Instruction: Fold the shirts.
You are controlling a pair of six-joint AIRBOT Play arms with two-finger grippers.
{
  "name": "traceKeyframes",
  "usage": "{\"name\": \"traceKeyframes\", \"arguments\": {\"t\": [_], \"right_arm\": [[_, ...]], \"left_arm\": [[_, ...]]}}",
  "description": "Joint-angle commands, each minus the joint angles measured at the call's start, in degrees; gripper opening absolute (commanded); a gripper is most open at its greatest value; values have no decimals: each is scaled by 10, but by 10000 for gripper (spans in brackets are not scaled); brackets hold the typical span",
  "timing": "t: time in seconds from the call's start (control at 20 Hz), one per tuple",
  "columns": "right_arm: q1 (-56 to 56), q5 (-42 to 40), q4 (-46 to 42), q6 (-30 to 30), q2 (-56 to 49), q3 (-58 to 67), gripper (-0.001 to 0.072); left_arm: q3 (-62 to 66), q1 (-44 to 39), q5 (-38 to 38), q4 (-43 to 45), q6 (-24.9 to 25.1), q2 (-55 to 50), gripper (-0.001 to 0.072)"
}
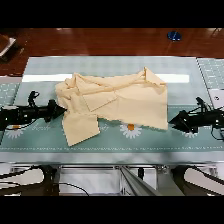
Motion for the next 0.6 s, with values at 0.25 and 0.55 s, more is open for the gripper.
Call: {"name": "traceKeyframes", "arguments": {"t": [0.25, 0.55], "right_arm": [[136, -65, 74, -3, -66, 52, 21], [142, 43, 85, 25, -1, 449, 26]], "left_arm": [[4, 0, -9, -6, 0, 2, 18], [240, 0, -79, -201, 10, 128, 18]]}}
